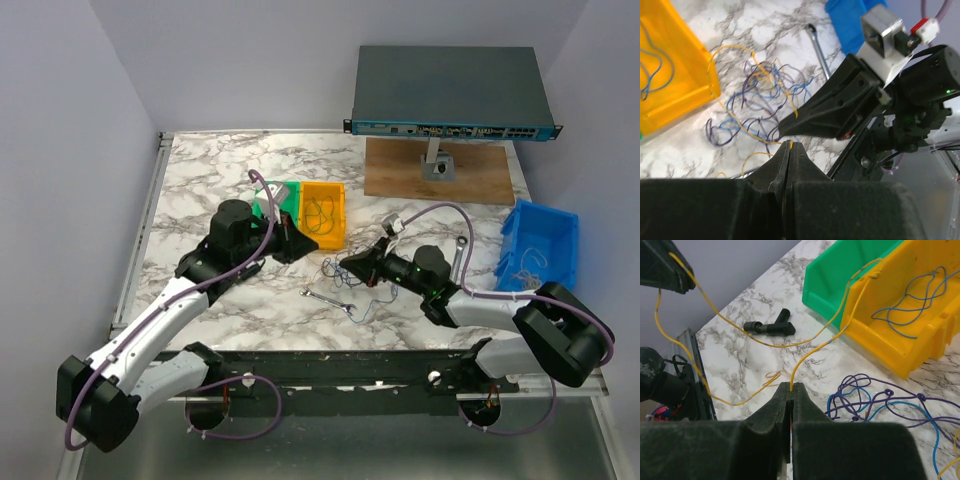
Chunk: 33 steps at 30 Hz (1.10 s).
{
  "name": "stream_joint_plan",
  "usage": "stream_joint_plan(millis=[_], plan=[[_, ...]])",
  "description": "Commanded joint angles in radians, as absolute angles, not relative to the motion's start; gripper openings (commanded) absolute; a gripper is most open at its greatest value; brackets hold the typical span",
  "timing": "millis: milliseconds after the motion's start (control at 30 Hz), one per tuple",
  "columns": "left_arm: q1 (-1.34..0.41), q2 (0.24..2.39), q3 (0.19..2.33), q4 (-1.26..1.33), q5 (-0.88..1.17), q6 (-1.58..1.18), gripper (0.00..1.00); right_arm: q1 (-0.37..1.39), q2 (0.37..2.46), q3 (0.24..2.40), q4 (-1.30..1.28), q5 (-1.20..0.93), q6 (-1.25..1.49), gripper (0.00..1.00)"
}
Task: Untangle the cables
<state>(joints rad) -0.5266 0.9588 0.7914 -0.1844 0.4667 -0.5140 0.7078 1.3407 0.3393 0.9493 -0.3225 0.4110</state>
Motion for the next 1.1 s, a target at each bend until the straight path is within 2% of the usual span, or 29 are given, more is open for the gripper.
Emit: stream_joint_plan(millis=[0, 67, 300, 767, 867, 933, 967, 1067], plan=[[-0.563, 1.031, 0.769, 0.091, 0.534, -0.603, 0.02, 0.713, 1.346, 0.323, 1.012, -0.436, 0.414, 0.03], [-0.577, 1.079, 0.777, 0.112, 0.534, -0.609, 0.07, 0.713, 1.348, 0.321, 1.03, -0.466, 0.415, 0.03], [-0.606, 1.211, 0.805, 0.118, 0.527, -0.627, 0.15, 0.713, 1.341, 0.312, 1.046, -0.492, 0.408, 0.04], [-0.623, 1.335, 0.828, 0.163, 0.612, -0.67, 0.35, 0.712, 1.362, 0.321, 1.048, -0.52, 0.407, 0.04], [-0.629, 1.361, 0.843, 0.139, 0.608, -0.669, 0.37, 0.712, 1.362, 0.321, 1.048, -0.524, 0.406, 0.04], [-0.635, 1.379, 0.852, 0.131, 0.609, -0.67, 0.37, 0.713, 1.364, 0.322, 1.047, -0.526, 0.407, 0.04], [-0.638, 1.387, 0.856, 0.132, 0.611, -0.672, 0.34, 0.713, 1.365, 0.324, 1.046, -0.529, 0.407, 0.04], [-0.642, 1.404, 0.866, 0.142, 0.627, -0.676, 0.07, 0.713, 1.37, 0.325, 1.046, -0.528, 0.408, 0.04]])
